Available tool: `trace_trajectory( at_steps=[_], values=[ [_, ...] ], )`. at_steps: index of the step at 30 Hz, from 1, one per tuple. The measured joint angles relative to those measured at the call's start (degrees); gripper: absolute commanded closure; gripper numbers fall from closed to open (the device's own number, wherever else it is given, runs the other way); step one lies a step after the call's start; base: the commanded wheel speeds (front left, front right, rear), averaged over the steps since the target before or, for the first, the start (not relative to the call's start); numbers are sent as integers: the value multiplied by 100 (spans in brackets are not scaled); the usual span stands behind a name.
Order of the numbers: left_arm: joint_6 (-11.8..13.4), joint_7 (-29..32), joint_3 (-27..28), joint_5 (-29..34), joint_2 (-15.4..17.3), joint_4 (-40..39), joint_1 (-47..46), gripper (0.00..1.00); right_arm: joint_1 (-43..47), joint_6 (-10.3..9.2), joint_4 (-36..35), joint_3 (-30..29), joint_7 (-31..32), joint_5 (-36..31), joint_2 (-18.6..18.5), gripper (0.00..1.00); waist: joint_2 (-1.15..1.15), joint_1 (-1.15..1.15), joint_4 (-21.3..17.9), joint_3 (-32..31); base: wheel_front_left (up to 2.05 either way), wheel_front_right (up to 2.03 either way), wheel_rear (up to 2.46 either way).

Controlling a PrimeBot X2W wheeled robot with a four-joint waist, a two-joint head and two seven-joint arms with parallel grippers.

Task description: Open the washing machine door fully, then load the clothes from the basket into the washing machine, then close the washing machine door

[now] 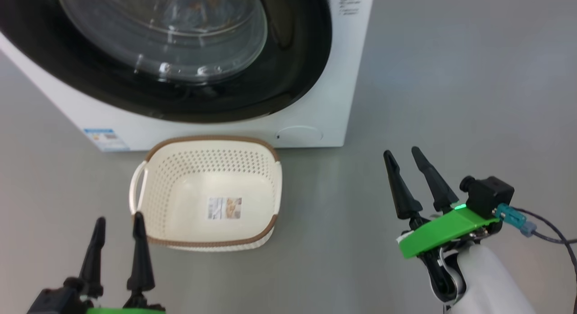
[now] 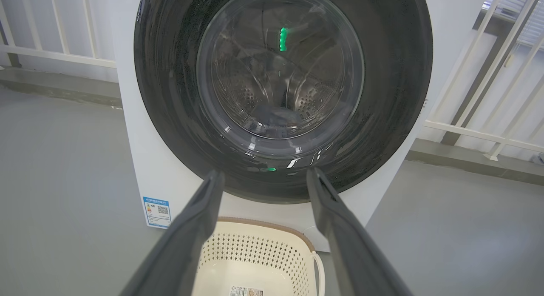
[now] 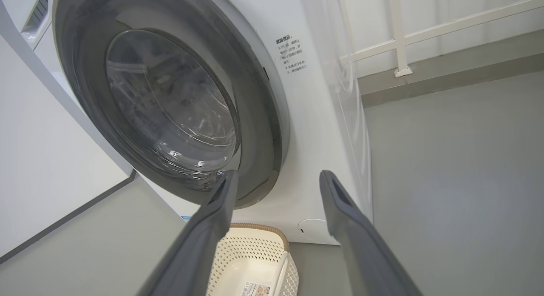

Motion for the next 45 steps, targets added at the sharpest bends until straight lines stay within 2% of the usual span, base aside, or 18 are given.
trace_trajectory(
  at_steps=[12, 16, 21, 34, 45],
  values=[
    [146, 0, 363, 165, 8, -88, 694, 0, 879, 0, -308, -289, 0, -436, 54, 0, 0, 0, -536, -608, 0, 0, 0],
    [154, 0, 401, 165, 9, -169, 851, 0, 1043, 0, -500, -235, 1, -926, 43, 0, 0, 0, -706, -770, 0, 0, 0],
    [205, 0, 397, 263, 9, -241, 985, 0, 1284, 0, -751, -290, 1, -1098, 29, 0, 0, 0, -863, -895, 0, 0, 0],
    [337, 0, 404, 467, 16, -420, 1305, 0, 1736, 0, -1179, -498, 1, -1370, 82, 0, 0, 0, -922, -1053, 0, 0, 0],
    [447, 0, 402, 474, 23, -449, 1334, 0, 1745, 0, -1230, -504, 1, -1380, 92, 0, 0, 0, -964, -1114, 0, 0, 0]
  ],
)
